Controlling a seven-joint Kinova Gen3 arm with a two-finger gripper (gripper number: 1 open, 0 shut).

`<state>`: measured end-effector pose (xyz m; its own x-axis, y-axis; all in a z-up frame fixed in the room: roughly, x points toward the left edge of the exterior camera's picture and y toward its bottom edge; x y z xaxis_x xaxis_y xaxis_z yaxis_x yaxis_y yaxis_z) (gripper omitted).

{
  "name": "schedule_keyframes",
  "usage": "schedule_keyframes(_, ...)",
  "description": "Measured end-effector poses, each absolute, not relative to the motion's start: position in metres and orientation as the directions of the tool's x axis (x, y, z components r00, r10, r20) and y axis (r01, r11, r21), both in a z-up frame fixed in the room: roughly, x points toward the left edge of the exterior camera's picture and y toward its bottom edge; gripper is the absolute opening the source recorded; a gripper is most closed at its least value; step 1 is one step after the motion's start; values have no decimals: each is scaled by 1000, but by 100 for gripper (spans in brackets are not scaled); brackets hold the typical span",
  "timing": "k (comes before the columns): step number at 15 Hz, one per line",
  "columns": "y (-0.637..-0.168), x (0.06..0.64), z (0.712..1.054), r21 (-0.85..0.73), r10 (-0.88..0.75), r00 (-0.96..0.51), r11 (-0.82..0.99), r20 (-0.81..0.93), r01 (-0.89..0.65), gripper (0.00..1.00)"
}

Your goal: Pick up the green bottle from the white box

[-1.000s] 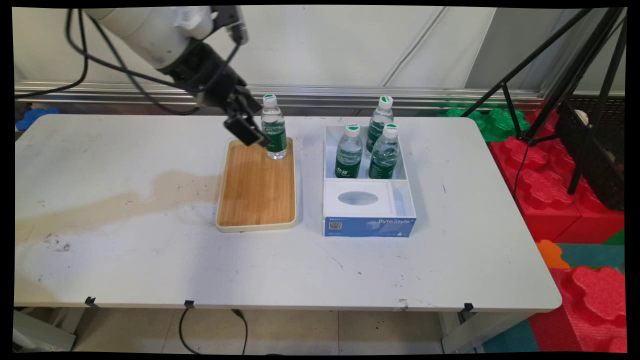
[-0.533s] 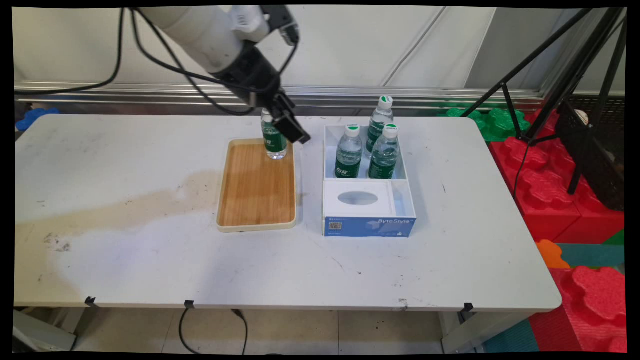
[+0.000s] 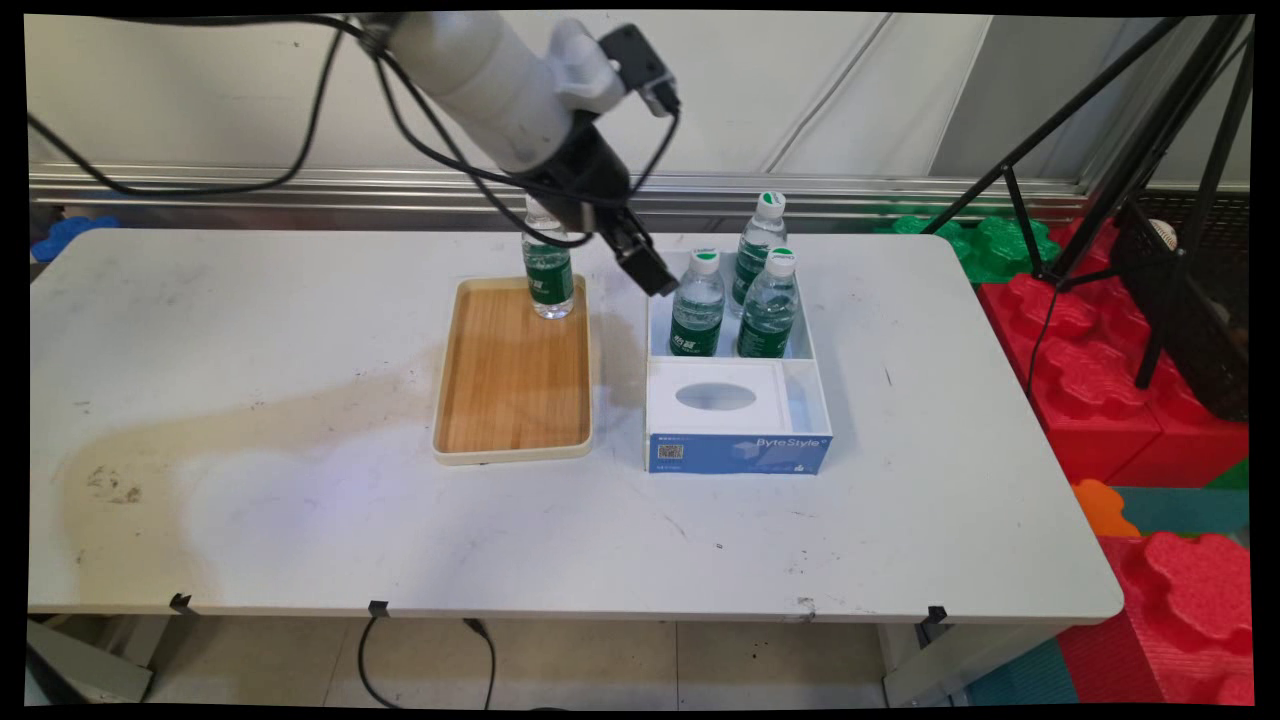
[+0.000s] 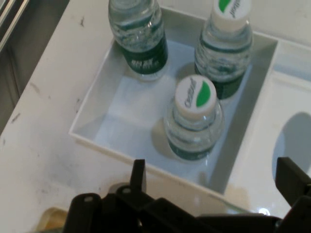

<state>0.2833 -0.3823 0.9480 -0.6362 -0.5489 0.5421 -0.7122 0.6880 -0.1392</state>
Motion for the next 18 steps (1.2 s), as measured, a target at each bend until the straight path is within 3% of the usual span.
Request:
schedule_keyframes(17, -446, 232, 858, -95, -603, -583, 646, 544, -758, 100)
schedule_keyframes(18, -447, 231, 856, -96, -604, -582, 644, 545, -759, 0)
